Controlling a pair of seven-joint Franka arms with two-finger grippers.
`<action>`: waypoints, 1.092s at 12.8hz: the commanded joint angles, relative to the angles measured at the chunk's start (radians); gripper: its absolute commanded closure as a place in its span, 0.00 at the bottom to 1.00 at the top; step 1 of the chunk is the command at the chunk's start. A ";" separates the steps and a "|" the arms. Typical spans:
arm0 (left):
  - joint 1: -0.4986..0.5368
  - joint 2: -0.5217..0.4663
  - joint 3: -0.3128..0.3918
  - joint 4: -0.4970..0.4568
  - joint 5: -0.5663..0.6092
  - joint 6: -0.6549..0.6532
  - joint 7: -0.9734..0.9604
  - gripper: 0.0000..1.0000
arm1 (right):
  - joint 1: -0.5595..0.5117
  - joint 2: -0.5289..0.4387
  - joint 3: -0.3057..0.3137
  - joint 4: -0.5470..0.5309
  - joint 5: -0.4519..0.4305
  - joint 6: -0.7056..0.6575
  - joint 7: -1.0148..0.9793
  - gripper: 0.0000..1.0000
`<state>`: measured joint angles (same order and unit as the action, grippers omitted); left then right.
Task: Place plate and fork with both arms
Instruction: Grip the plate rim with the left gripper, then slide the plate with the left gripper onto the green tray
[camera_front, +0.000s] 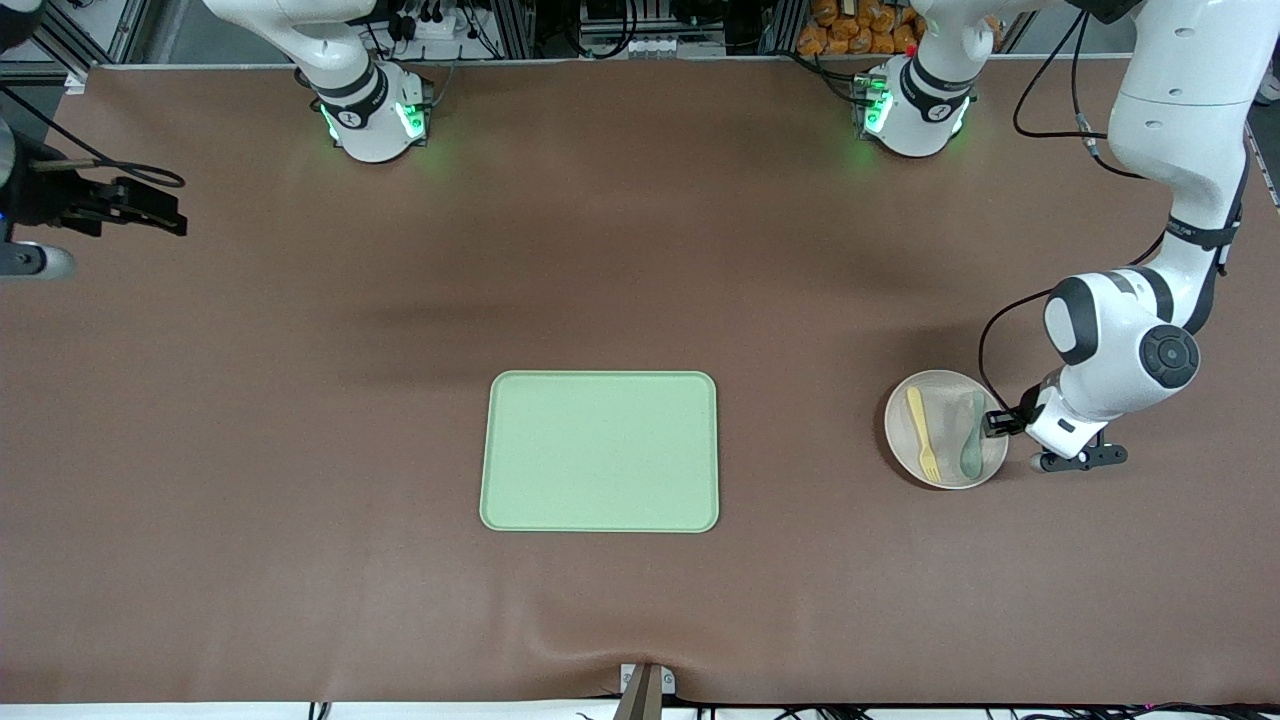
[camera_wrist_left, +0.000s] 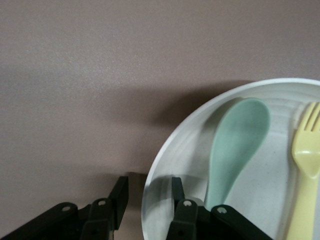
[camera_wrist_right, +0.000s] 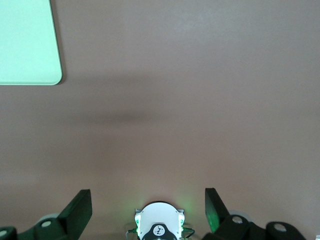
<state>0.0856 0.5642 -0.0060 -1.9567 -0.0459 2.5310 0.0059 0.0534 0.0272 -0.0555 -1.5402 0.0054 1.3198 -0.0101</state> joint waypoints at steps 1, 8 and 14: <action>0.005 0.017 -0.005 0.019 -0.017 0.012 0.011 0.68 | 0.017 0.019 -0.003 0.006 -0.005 -0.001 -0.001 0.00; 0.002 0.006 -0.012 0.018 -0.022 0.014 0.008 1.00 | 0.019 0.026 -0.003 0.008 -0.004 0.007 -0.001 0.00; -0.007 -0.006 -0.083 0.071 -0.070 0.009 -0.038 1.00 | 0.011 0.025 -0.003 0.009 -0.004 0.007 -0.001 0.00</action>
<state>0.0840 0.5515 -0.0685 -1.9063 -0.0768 2.5344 -0.0035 0.0671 0.0519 -0.0579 -1.5400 0.0054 1.3268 -0.0101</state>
